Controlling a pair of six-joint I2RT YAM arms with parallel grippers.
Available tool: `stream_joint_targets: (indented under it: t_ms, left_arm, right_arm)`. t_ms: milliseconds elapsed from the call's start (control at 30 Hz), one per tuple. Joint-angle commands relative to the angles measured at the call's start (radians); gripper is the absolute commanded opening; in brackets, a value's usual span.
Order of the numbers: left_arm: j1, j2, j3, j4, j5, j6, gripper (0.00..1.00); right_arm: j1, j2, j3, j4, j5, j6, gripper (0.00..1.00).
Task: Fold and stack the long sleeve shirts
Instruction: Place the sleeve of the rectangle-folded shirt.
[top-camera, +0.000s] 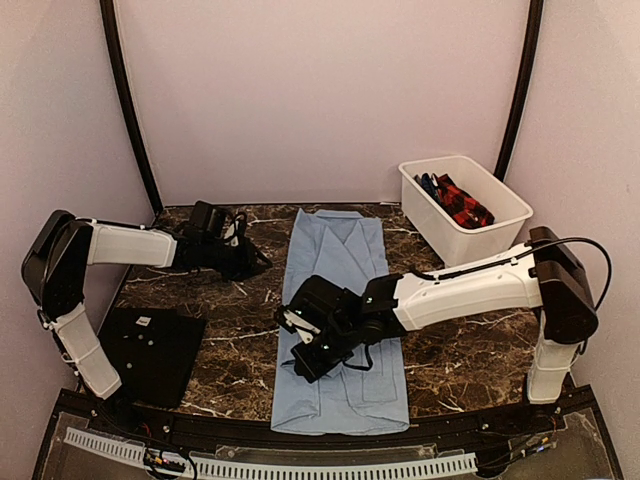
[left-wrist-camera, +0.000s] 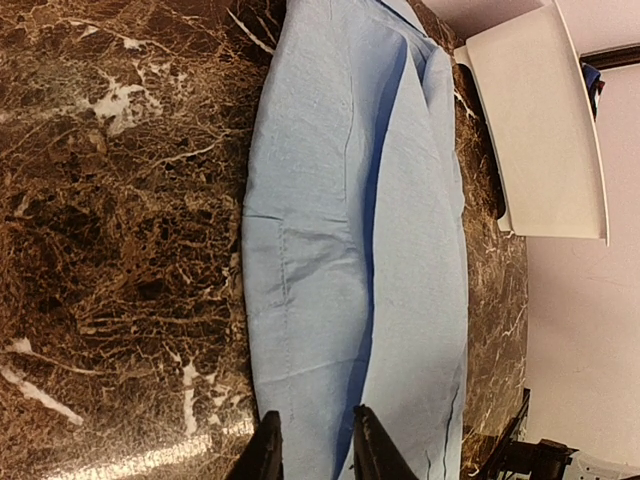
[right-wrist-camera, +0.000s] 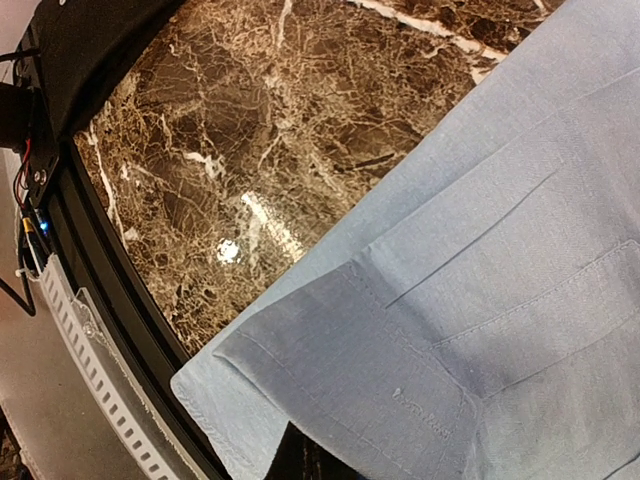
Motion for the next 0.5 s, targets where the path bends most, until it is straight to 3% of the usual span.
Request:
stream_joint_targets:
  t_ms: [0, 467]
  left_arm:
    - [-0.004, -0.027, -0.024, 0.01, 0.015, 0.002, 0.24]
    - [-0.004, -0.026, -0.032, 0.012, 0.018, 0.002, 0.24]
  right_arm:
    - [0.019, 0.019, -0.018, 0.03, -0.019, 0.019, 0.0]
    - [0.037, 0.008, -0.029, 0.052, -0.051, 0.034, 0.04]
